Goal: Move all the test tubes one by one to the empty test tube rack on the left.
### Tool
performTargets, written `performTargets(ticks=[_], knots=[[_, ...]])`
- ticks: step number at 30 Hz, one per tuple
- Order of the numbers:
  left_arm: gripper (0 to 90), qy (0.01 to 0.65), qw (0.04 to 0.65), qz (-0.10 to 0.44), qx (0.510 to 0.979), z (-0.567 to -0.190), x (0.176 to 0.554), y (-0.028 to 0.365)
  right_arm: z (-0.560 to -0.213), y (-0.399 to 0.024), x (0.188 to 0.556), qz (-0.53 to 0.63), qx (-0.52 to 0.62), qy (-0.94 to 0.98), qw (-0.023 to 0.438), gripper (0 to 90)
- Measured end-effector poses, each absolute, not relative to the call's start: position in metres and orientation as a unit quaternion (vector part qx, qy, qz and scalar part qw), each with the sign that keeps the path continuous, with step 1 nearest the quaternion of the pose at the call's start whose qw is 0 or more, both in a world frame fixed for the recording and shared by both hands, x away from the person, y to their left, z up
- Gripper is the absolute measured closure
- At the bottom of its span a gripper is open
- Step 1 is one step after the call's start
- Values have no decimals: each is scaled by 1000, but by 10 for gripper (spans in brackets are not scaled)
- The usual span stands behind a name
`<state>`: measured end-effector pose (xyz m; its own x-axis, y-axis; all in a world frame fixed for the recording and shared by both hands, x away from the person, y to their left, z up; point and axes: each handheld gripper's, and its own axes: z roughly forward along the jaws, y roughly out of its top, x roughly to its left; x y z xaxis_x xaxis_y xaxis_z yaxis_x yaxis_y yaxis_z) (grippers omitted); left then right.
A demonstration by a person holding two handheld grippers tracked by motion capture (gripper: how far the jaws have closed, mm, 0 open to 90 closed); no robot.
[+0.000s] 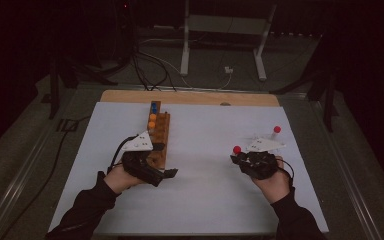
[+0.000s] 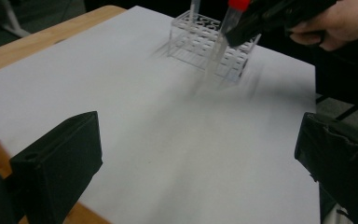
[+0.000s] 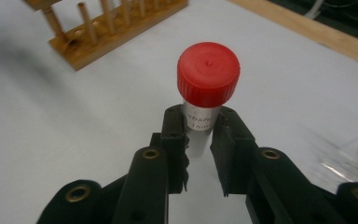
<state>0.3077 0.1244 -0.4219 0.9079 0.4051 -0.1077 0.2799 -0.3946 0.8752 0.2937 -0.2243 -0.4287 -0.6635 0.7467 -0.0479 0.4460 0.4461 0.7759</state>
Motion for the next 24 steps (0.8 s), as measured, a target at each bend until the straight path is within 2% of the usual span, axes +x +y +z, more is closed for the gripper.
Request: performTargets(ticks=[17,24], knots=[[22,166,514,42,841,-415,312,80,-440,-190,280,373,314,858,161,753],[81,151,516,31,843,-416,312,60,-441,-180,277,374,299,865,154,753]])
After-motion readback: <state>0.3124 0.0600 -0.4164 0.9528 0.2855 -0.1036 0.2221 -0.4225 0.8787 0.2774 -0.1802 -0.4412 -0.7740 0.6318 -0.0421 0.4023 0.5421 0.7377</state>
